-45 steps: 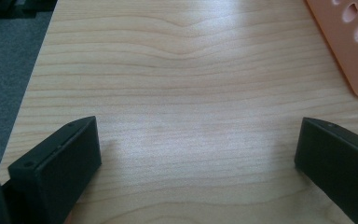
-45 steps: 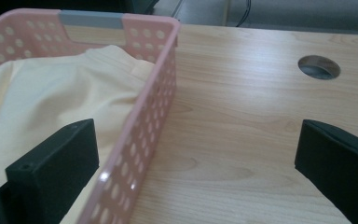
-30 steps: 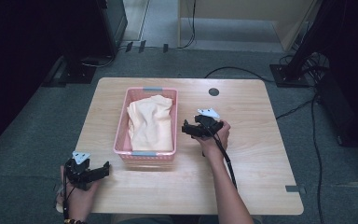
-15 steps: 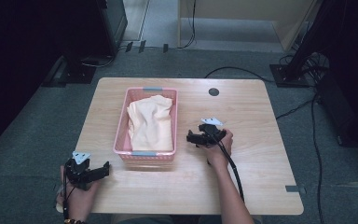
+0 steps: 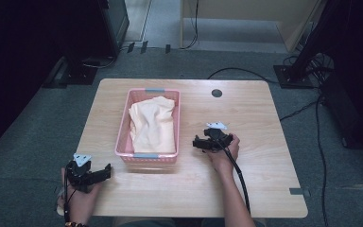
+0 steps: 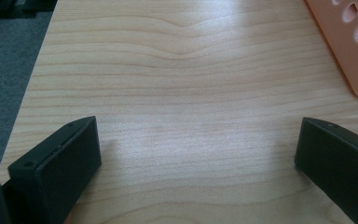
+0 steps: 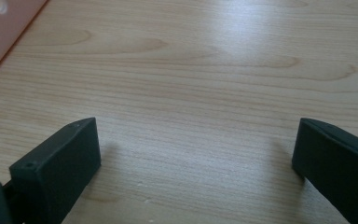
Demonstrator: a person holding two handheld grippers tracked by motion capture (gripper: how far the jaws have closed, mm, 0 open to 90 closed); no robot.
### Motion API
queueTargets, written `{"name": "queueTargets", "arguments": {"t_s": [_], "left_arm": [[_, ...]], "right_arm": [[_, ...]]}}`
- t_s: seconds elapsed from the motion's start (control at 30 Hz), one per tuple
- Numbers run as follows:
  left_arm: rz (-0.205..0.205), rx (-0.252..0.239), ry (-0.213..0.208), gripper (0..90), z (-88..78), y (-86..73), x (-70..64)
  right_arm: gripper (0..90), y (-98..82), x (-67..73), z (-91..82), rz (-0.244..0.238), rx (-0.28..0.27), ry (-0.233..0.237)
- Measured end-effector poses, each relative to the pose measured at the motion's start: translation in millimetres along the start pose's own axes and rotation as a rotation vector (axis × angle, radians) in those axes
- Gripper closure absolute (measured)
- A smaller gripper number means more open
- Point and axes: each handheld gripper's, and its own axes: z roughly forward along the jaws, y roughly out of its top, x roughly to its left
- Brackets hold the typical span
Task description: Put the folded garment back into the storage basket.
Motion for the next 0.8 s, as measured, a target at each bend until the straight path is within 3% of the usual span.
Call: {"name": "queueTargets", "arguments": {"t_s": [0.13, 0.8], "left_arm": [[0.000, 0.000, 0.000, 0.3, 0.0, 0.0, 0.0], [0.000, 0.000, 0.000, 0.3, 0.0, -0.1, -0.1]], "right_arm": [[0.4, -1.5, -3.2, -1.6, 0.038, 0.001, -0.036], [0.0, -12.5, -35.9, -13.3, 0.064, 0.003, -0.061]]}}
